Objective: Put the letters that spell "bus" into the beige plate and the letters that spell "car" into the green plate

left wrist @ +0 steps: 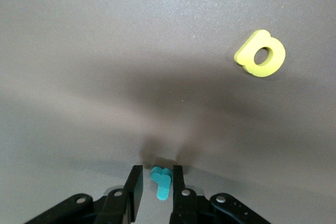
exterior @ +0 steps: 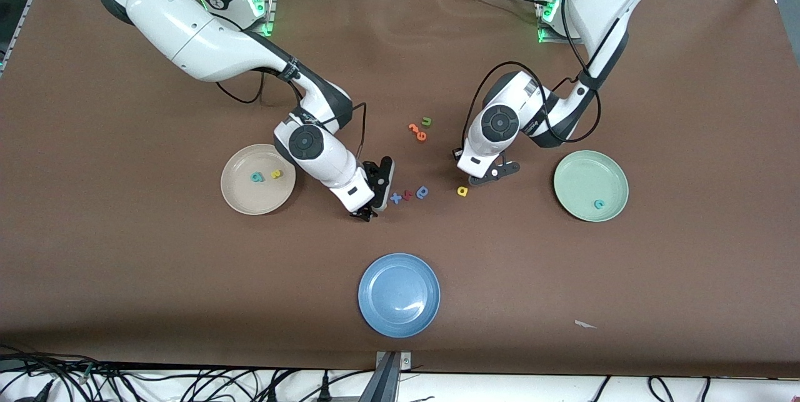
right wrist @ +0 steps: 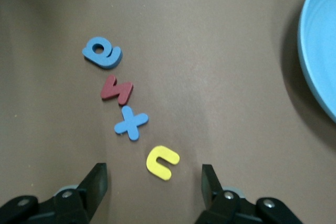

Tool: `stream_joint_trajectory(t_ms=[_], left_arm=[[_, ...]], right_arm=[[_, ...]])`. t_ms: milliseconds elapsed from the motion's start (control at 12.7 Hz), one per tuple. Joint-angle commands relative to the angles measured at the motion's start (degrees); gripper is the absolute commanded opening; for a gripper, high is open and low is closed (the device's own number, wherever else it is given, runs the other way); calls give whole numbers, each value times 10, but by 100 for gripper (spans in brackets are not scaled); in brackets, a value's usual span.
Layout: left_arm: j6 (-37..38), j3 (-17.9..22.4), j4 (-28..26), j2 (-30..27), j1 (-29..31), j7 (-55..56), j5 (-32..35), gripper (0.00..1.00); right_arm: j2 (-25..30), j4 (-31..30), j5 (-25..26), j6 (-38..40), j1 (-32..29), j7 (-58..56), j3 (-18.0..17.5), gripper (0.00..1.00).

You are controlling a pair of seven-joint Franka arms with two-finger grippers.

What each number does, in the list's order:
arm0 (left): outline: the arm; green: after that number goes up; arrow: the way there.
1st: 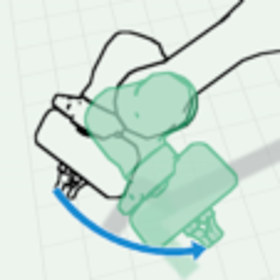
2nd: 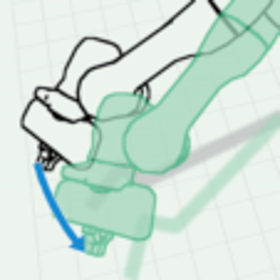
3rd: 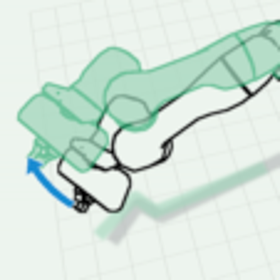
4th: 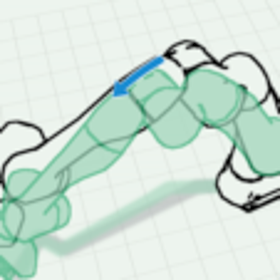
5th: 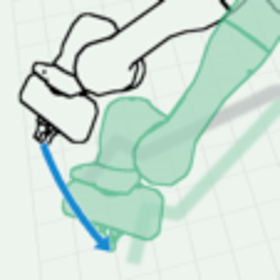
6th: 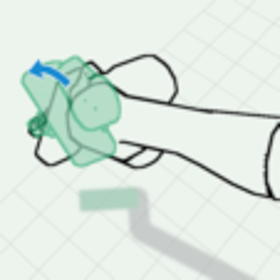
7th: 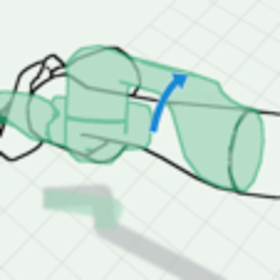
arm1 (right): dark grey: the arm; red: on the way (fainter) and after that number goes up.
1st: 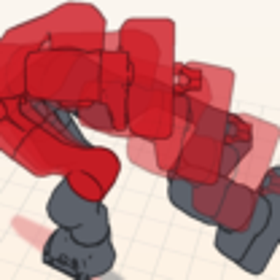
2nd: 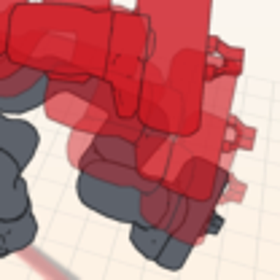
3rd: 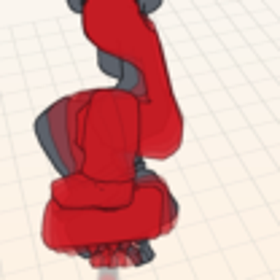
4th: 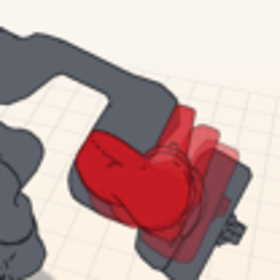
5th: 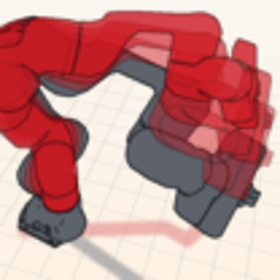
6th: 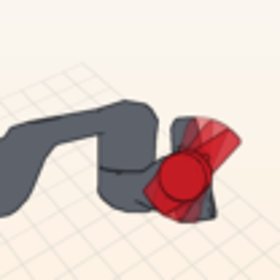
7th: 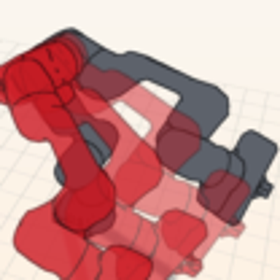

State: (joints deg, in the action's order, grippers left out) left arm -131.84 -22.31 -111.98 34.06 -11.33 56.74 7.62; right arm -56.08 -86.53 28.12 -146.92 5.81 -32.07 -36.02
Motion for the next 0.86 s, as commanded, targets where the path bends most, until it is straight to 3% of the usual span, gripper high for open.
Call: stream_joint_trajectory(t_ms=[0, 314, 550, 708, 786], left_arm=[[4, 2, -3, -2, -5, 13, -17, 30], [4, 2, -3, 4, -7, 16, -17, 30], [4, 2, -1, 6, -6, 16, -17, 6], [4, 2, -1, 6, -5, 16, -17, 0], [4, 2, 0, 4, -3, 16, -17, 0]], right_arm=[[-27, 36, 11, 4, 12, -10, -5, 77], [-32, 39, 11, 1, 13, -16, 2, 75], [-36, 44, 11, 1, 16, -17, 2, 64], [-36, 44, 11, 1, 18, -17, 3, 51], [-37, 44, 11, 1, 18, -17, 4, 51]])
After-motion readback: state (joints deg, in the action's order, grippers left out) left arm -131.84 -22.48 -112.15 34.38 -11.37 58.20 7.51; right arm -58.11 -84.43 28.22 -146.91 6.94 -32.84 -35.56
